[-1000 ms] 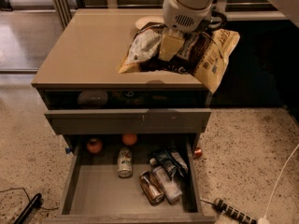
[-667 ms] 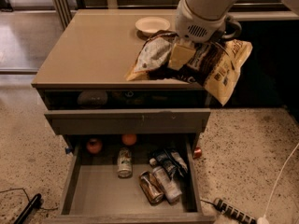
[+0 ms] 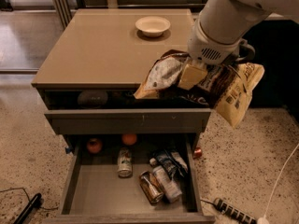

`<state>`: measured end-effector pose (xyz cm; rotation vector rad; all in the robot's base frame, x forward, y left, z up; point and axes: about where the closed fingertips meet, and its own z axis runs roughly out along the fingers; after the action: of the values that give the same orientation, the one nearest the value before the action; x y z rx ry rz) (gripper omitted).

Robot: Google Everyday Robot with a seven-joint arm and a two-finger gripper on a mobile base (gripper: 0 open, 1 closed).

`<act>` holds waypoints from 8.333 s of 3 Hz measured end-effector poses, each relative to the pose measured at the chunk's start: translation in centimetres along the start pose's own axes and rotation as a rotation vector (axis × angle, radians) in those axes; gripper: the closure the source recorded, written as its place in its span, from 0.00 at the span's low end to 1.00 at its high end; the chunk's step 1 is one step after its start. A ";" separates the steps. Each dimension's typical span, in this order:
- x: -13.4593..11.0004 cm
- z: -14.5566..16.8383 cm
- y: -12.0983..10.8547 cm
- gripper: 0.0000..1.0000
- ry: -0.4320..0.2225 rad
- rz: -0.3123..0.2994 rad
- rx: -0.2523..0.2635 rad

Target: Place brown chip bag into middle drawer

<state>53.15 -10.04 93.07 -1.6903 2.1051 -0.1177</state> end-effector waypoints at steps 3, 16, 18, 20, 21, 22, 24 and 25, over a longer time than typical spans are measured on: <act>-3.1 7.2 7.6 1.00 -0.082 -0.066 -0.143; -7.5 34.2 23.5 1.00 -0.228 -0.160 -0.429; -6.5 37.7 28.4 1.00 -0.257 -0.120 -0.535; -9.7 40.5 24.5 1.00 -0.301 -0.102 -0.544; -9.7 40.5 24.5 1.00 -0.301 -0.102 -0.544; -8.1 42.8 28.5 1.00 -0.351 -0.067 -0.585; -7.3 47.3 28.6 0.99 -0.327 -0.038 -0.619; -7.3 47.3 28.6 0.78 -0.327 -0.038 -0.619</act>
Offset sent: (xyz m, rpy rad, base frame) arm -0.0361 0.0719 -0.1015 0.0730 0.1319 0.1396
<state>46.37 13.59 43.04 -1.9075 1.9661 0.8205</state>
